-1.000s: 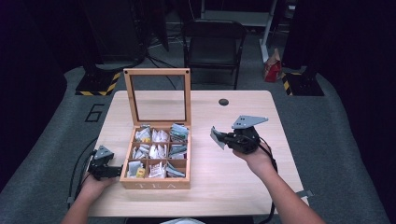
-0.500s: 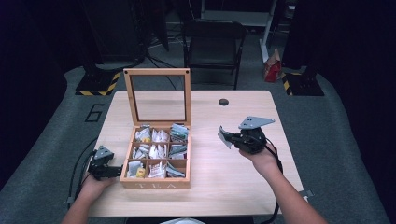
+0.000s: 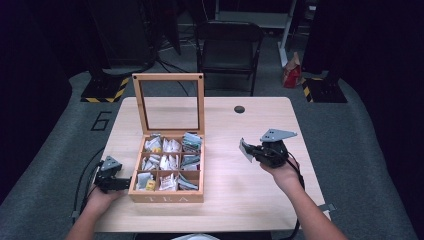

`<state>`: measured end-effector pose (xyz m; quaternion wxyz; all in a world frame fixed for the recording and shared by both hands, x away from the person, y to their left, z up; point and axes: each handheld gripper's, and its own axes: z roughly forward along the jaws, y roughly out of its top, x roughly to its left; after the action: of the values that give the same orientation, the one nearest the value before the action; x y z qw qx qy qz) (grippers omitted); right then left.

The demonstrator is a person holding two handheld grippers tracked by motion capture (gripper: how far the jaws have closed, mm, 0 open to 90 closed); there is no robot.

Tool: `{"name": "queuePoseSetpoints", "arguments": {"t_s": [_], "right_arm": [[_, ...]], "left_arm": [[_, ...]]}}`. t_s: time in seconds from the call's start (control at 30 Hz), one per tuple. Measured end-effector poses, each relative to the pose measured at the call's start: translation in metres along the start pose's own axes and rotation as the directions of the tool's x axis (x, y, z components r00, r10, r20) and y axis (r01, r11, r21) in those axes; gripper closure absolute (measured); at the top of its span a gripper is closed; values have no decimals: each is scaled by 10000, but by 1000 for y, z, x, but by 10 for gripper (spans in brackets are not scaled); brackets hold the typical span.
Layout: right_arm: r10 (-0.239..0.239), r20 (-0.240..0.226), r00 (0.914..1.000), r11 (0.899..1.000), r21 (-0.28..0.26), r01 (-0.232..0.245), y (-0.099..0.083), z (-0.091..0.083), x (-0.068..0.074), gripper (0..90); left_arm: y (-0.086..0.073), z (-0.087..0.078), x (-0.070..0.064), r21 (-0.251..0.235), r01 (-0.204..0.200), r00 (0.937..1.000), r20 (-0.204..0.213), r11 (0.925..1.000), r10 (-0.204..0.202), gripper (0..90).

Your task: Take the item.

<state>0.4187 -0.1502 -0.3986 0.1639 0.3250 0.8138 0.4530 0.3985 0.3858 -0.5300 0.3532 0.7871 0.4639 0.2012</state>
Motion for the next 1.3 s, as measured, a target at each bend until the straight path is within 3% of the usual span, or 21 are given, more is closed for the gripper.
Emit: {"name": "queuePoseSetpoints", "arguments": {"t_s": [0.6,1.3], "right_arm": [[207,322,9993,9998,-7,-207,-25,7,-4,895],[365,358,9987,9989,285,-375,-58,21,-1,894]], "left_arm": [[0,0,0,-3,-1,10000,-2,10000,1,150],[0,0,0,0,-2,10000,-2,10000,2,149]]}}
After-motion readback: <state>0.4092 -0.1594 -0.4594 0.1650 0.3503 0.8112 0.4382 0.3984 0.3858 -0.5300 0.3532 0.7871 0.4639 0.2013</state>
